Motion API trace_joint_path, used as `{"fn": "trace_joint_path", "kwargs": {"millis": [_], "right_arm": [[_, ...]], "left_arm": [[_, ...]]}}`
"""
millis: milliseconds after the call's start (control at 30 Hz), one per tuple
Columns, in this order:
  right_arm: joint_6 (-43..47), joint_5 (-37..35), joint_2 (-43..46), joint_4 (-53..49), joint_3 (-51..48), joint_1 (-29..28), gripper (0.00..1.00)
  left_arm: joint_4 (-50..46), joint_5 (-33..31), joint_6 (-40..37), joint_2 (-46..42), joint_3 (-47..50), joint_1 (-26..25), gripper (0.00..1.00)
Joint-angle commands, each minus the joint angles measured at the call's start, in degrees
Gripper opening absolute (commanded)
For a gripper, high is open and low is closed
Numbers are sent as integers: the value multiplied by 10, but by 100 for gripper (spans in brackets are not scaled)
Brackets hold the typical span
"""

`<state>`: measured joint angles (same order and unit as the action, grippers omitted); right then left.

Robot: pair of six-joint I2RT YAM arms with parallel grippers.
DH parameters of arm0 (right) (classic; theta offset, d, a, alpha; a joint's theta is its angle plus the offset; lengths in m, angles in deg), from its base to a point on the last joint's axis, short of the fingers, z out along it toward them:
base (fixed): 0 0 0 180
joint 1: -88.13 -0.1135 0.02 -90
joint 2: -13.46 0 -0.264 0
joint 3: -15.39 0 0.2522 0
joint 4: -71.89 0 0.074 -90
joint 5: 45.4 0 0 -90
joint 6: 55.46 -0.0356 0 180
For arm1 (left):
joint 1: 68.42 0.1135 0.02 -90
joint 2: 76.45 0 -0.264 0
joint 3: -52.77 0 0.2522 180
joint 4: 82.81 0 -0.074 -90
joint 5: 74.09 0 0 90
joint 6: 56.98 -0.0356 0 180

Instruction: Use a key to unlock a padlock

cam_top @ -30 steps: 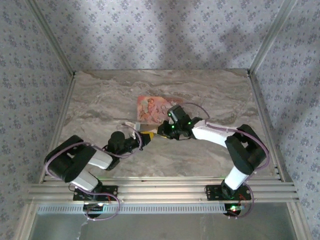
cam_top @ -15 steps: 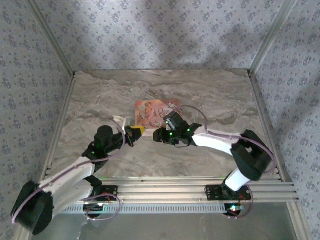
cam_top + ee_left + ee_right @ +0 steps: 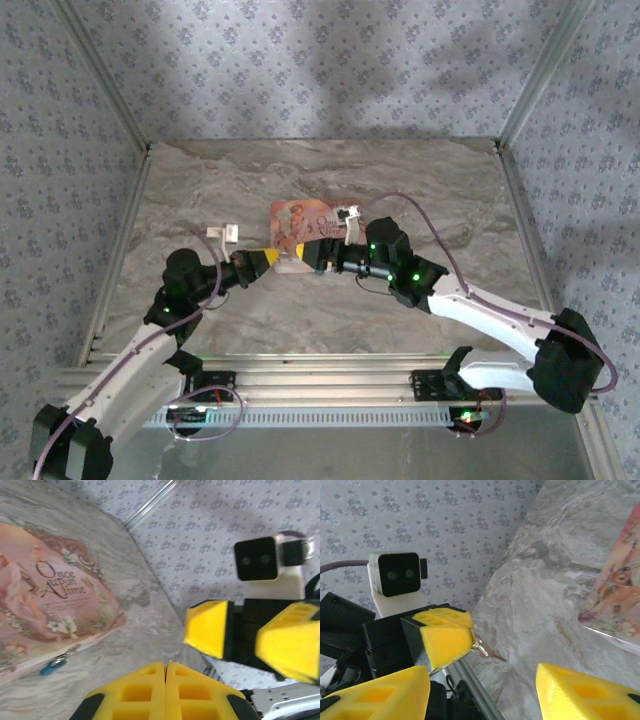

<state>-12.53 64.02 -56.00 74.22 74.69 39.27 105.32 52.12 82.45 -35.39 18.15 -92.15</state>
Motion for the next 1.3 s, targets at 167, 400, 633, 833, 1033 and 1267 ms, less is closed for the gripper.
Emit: {"fn": "trace_joint_path", "kwargs": {"millis": [167, 400, 633, 833, 1033, 1267], "right_arm": [[-32, 56, -61, 104, 26, -13, 51], [-34, 55, -69, 106, 40, -26, 44], [-33, 59, -74, 104, 50, -31, 28], [-11, 85, -80, 97, 62, -28, 0], [154, 124, -63, -168, 142, -23, 0], [390, 114, -81, -553, 285, -6, 0]], "left_arm": [[52, 22, 63, -31, -8, 0, 0], [48, 17, 61, -42, -1, -2, 0], [47, 18, 61, -45, 1, -4, 0], [48, 32, 59, -47, 13, -11, 0], [-12, 57, 20, -76, 16, -12, 20], [-219, 107, -170, -105, -49, -11, 46]]}}
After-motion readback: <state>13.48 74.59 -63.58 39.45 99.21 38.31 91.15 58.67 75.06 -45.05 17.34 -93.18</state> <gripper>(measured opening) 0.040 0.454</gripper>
